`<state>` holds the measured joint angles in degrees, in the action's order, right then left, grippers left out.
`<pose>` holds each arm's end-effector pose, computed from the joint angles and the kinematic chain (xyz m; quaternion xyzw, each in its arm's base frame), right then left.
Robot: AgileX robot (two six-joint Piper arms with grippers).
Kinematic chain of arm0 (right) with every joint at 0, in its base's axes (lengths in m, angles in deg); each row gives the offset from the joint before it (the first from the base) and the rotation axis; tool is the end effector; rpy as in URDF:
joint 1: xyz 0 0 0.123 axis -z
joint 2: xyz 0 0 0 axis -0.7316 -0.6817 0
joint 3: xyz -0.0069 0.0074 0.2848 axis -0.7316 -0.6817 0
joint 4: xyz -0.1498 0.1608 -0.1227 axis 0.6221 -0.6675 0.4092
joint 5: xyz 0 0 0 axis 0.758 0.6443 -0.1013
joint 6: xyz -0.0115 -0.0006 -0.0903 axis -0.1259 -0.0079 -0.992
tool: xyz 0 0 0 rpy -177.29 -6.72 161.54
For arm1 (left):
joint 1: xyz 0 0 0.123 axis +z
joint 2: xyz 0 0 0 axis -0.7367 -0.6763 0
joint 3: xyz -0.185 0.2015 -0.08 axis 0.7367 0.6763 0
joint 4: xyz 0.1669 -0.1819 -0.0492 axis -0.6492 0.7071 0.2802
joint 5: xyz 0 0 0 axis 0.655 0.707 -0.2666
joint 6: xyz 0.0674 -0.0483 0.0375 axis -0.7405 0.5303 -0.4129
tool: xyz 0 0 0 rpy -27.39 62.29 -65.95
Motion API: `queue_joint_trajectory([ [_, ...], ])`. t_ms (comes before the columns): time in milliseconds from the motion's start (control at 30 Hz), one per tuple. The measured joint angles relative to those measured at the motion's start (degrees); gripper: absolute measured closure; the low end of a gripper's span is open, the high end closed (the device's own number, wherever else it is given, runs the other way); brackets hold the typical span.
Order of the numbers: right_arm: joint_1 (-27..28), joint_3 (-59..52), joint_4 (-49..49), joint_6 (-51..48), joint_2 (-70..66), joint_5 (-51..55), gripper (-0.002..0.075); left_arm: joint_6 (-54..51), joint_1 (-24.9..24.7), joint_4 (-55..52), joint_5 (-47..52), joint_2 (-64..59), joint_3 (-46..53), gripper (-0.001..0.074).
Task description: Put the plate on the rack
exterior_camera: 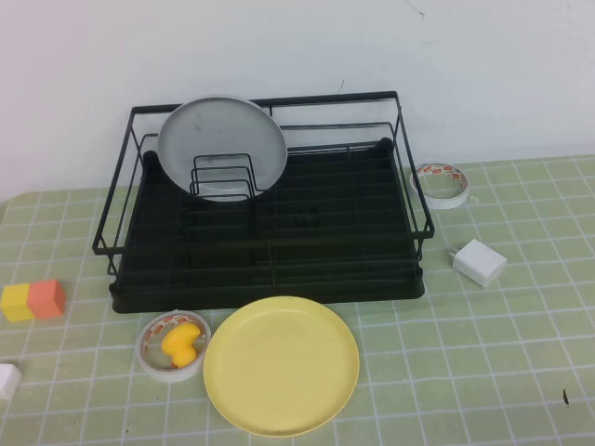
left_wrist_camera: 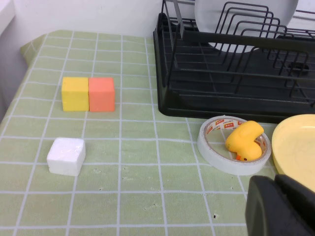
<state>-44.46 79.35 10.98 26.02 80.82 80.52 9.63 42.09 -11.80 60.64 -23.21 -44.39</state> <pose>0.0534 -0.0047 0.1760 -0.0426 0.7909 -0.0766 0.6057 0.0531 -0.0072 0.1794 -0.0265 0.7844 -0.0936 0.6126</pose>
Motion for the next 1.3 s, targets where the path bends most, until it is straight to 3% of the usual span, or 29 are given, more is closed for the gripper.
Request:
queue_joint_trajectory([
  [1133,0.00,0.00,0.56,-0.08,0.00,0.00,0.0728,0.00,0.00,0.35,0.00,0.00,0.00,0.0738],
  [1300,0.00,-0.21,1.27,-0.18,0.00,-2.61,0.0728,0.00,0.00,2.63,-4.99,0.00,0.23,0.0737],
])
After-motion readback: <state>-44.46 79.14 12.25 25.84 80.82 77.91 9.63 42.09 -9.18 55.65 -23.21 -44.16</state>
